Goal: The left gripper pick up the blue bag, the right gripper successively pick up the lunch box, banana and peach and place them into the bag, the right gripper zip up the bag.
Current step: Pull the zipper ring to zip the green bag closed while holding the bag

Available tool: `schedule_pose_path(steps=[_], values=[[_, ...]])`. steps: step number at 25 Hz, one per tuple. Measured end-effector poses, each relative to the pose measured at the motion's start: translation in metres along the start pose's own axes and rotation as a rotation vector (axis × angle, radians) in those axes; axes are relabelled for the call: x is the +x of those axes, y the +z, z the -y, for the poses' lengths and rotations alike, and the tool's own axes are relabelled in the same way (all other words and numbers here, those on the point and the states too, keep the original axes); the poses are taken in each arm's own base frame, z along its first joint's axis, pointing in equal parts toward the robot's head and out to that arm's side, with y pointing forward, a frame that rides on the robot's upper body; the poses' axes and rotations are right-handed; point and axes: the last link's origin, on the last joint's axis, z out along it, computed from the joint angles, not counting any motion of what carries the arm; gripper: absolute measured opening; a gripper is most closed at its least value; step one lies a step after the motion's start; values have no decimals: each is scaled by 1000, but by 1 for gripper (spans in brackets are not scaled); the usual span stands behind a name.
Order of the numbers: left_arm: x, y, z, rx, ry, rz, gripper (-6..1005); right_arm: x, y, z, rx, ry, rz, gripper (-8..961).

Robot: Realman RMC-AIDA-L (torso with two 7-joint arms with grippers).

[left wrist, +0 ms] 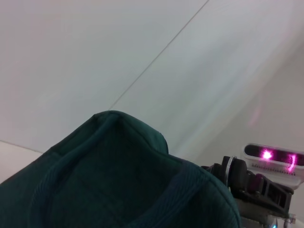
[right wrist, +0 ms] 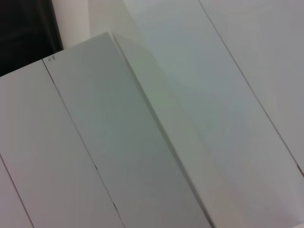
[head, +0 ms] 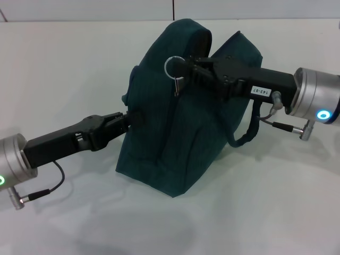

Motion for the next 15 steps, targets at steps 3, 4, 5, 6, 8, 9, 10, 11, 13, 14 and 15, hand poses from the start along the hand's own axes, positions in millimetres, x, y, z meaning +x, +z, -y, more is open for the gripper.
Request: schedule_pose_path(steps=[3, 4, 5, 6, 8, 9, 10, 11, 13, 14, 15], values=[[-2, 1, 0, -4, -7, 6, 53, 2, -3, -2, -5, 23, 5, 14], [-3, 1, -1, -6, -8, 8, 53, 3, -4, -2, -7, 31, 7, 14], [-4, 1, -1, -7, -10, 10, 54, 3, -5, -2, -8, 42, 10, 14], [-4, 1, -1, -7, -10, 11, 54, 4, -6, -2, -8, 46, 11, 15], [-5, 1, -1, -7, -11, 13, 54, 5, -10, -2, -2, 55, 16, 15], [-5, 1, -1, -8, -12, 16, 54, 6, -11, -2, 0, 58, 19, 15], [-6, 1, -1, -10, -12, 21, 54, 7, -13, -2, 4, 63, 24, 15], [-7, 2, -2, -12, -13, 27, 54, 7, -14, -2, 8, 66, 29, 15], [-8, 2, -2, -14, -14, 32, 54, 7, -16, -2, 14, 72, 35, 15], [-8, 2, -2, -15, -14, 33, 54, 8, -17, -2, 16, 74, 38, 16], [-8, 2, -2, -15, -15, 34, 53, 8, -18, -2, 18, 76, 40, 16]])
